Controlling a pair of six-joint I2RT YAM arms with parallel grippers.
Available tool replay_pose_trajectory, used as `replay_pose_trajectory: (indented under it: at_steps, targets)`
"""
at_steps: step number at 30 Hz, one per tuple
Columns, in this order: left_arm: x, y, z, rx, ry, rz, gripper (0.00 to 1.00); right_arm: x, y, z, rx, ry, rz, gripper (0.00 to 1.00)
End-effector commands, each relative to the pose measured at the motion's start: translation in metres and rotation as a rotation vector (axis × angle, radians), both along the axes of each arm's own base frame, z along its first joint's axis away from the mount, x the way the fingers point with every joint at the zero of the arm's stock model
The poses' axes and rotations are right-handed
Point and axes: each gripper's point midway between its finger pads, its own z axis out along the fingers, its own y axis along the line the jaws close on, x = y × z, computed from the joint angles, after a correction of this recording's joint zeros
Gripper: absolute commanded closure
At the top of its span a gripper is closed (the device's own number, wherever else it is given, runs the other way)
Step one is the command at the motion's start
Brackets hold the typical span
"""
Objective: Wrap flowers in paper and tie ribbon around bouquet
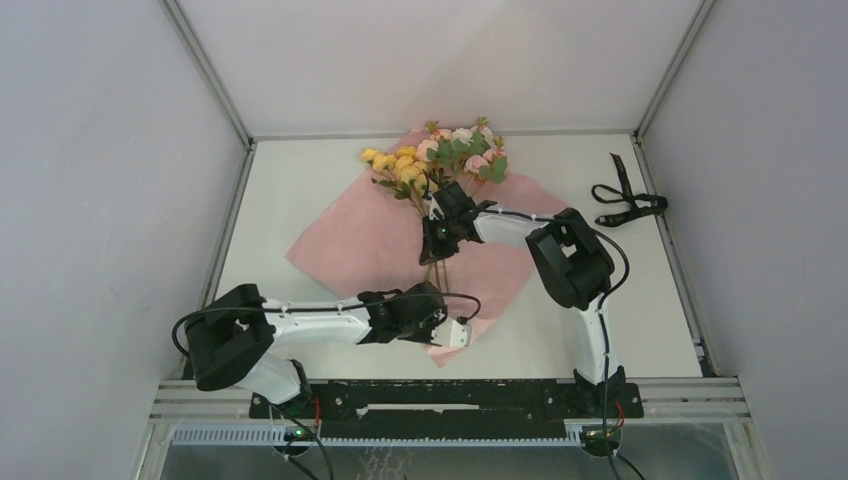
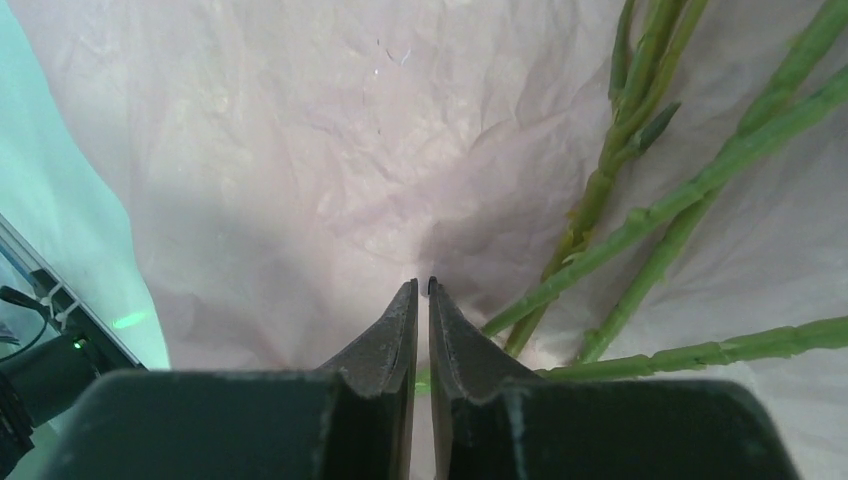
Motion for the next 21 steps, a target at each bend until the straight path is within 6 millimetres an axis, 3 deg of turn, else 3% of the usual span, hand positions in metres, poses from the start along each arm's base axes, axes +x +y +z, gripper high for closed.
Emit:
replay_pose_trajectory:
  at_steps: [1,3,6,10,15,18,21]
  targets:
    - [-0.003,0.017,-0.005,0.028,-0.020,0.009,0.60,-0.001,-0.013,0.027,-0.035,-0.061,0.019,0.84]
    - [-0.004,0.013,0.000,0.005,-0.009,0.012,0.73,-0.006,-0.015,0.039,-0.026,-0.073,0.049,0.83]
    - [-0.006,0.007,0.008,-0.023,0.033,0.024,0.98,-0.022,-0.010,0.080,0.069,-0.117,0.147,0.80]
    - [-0.006,0.001,0.022,-0.077,0.127,0.056,1.00,-0.048,-0.023,0.145,0.178,-0.267,0.304,0.74]
    - [-0.002,-0.002,0.047,-0.195,0.312,0.121,1.00,-0.061,-0.064,0.197,0.266,-0.522,0.359,0.70]
    - [-0.005,-0.004,0.054,-0.237,0.412,0.127,1.00,-0.083,-0.080,0.201,0.272,-0.732,0.494,0.68]
    - [-0.007,-0.005,0.058,-0.271,0.512,0.142,1.00,-0.121,-0.083,0.194,0.270,-0.914,0.708,0.64]
